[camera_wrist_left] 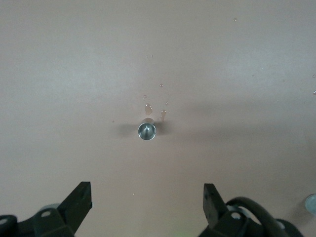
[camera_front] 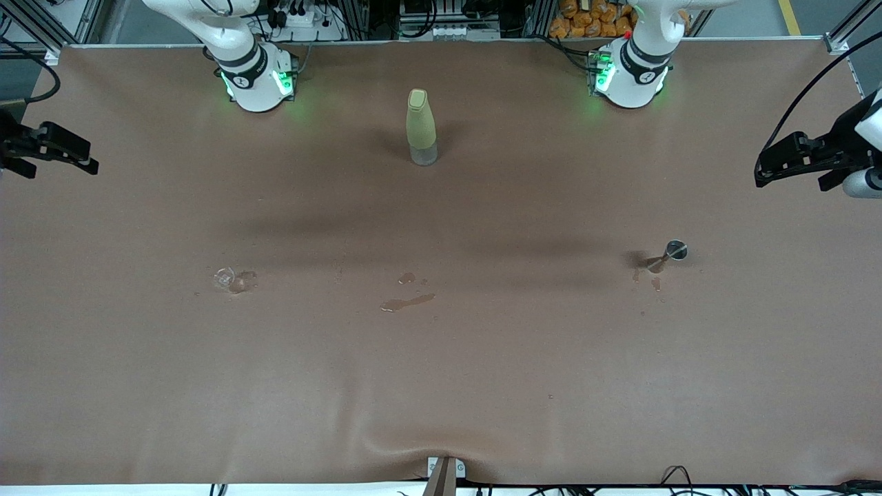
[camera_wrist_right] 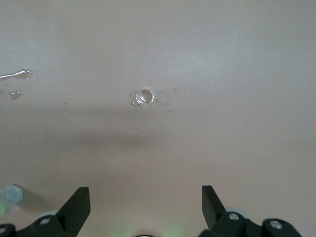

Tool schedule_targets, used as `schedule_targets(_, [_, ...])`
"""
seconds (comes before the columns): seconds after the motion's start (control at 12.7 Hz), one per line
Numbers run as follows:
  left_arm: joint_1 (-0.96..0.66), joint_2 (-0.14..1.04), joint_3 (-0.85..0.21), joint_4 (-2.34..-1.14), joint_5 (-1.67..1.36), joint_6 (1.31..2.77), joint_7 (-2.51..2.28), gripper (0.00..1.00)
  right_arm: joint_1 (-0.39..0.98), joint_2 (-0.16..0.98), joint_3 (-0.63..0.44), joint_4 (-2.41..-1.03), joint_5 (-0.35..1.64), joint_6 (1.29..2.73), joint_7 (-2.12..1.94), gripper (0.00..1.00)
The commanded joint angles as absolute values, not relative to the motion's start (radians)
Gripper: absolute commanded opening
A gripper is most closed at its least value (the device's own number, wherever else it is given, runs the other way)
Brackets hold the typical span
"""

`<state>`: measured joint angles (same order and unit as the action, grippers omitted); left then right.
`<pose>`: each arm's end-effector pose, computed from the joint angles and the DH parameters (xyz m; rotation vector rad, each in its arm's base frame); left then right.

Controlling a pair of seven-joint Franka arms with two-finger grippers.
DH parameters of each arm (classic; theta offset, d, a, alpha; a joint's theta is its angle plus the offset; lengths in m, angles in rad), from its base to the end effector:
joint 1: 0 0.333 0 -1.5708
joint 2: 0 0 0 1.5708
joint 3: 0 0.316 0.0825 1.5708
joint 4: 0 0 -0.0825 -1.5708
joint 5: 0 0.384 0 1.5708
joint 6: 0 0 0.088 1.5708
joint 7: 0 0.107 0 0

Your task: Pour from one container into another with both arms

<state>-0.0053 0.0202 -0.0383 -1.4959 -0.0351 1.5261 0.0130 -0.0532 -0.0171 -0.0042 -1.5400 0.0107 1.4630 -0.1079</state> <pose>0.5562 -0.0279 0.6446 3.1043 -0.0906 0.0147 0.5373 -0.0297 0.6391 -3.1236 -0.0802 0.0919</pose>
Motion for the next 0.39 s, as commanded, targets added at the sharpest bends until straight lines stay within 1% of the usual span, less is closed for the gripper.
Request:
schedule_targets(0.0, [-0.041, -0.023, -0.017, -1.511, 0.001, 1.52, 0.0, 1.0, -0.098, -0.041, 0.028, -1.566, 0.0, 1.477, -0.095, 1.0])
schedule_targets(0.16, [-0.046, -0.023, -0.024, -1.511, 0.043, 1.522, 0.0, 1.0, -0.121, -0.041, 0.049, -1.566, 0.0, 1.482, -0.103, 1.0])
schedule_targets(0.31, [-0.049, -0.025, -0.026, -1.511, 0.038, 1.522, -0.003, 1.0, -0.115, -0.04, 0.049, -1.565, -0.003, 1.483, -0.101, 1.0])
